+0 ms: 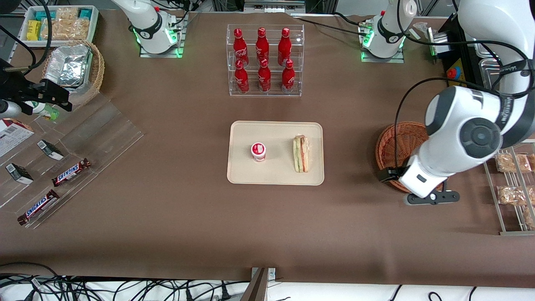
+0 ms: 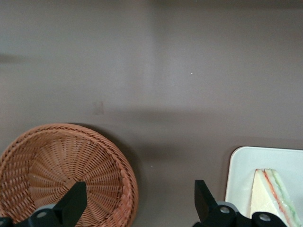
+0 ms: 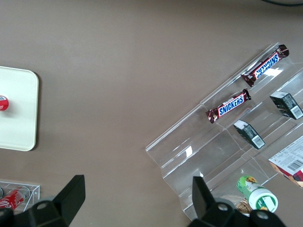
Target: Place sandwich from basket to tray
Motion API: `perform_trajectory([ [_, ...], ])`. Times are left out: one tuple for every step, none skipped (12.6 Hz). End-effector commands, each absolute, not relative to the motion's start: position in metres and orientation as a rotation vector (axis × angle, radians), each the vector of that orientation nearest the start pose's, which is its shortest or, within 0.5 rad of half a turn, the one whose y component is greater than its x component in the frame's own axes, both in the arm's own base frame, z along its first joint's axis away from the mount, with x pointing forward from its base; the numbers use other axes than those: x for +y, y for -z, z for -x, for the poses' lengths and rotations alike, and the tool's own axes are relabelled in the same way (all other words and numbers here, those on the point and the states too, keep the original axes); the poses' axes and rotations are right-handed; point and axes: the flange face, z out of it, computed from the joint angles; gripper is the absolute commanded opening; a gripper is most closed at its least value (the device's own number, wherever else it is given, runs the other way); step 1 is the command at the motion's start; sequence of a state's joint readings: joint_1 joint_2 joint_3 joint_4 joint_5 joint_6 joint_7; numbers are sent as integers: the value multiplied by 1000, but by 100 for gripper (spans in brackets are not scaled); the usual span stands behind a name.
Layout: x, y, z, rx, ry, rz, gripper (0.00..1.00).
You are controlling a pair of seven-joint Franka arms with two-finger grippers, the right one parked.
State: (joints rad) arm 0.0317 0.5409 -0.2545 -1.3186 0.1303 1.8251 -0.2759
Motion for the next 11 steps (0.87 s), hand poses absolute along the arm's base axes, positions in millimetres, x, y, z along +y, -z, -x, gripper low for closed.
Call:
perform_trajectory([
  [-78, -453, -699, 43, -48, 3159, 100],
  [-70, -454, -699, 42, -46, 3159, 100],
  [-70, -454, -699, 40, -46, 3159, 100],
  [-70, -454, -699, 35, -46, 3159, 100],
  [-72, -455, -700, 41, -39, 3161, 100],
  [-73, -461, -701, 43, -23, 3161, 100],
  [-72, -464, -701, 41, -13, 3160, 100],
  [-71, -466, -701, 42, -9, 3156, 100],
  [-68, -466, -702, 41, -8, 3152, 100],
  [-66, -466, -702, 39, -8, 3152, 100],
  [-69, -466, -701, 46, -8, 3150, 100],
])
